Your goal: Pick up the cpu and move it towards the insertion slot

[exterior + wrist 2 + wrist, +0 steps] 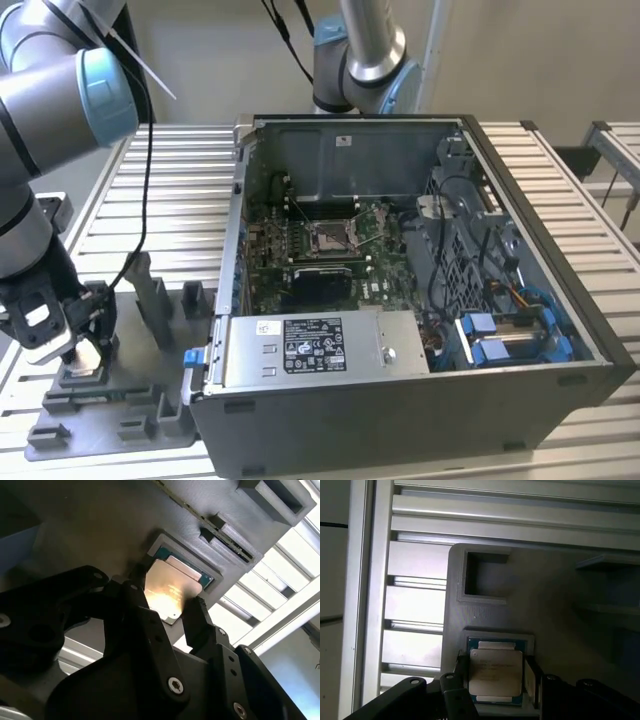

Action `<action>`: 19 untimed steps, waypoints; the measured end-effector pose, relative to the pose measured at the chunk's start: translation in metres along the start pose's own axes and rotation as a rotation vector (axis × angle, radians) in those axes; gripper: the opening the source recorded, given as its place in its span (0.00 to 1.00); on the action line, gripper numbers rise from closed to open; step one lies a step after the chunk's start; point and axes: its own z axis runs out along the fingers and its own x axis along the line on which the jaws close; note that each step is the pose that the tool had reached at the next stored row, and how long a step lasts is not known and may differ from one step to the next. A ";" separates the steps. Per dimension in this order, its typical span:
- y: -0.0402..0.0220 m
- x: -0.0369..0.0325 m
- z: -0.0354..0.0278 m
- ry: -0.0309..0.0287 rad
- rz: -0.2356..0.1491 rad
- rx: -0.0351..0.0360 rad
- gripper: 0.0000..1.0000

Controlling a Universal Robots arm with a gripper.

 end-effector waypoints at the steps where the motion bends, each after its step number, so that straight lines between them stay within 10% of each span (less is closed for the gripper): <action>1: 0.0001 -0.0001 -0.0010 -0.0007 0.001 -0.0006 0.00; 19: 0.0024 0.0000 -0.0820 0.0006 0.004 -0.0001 0.00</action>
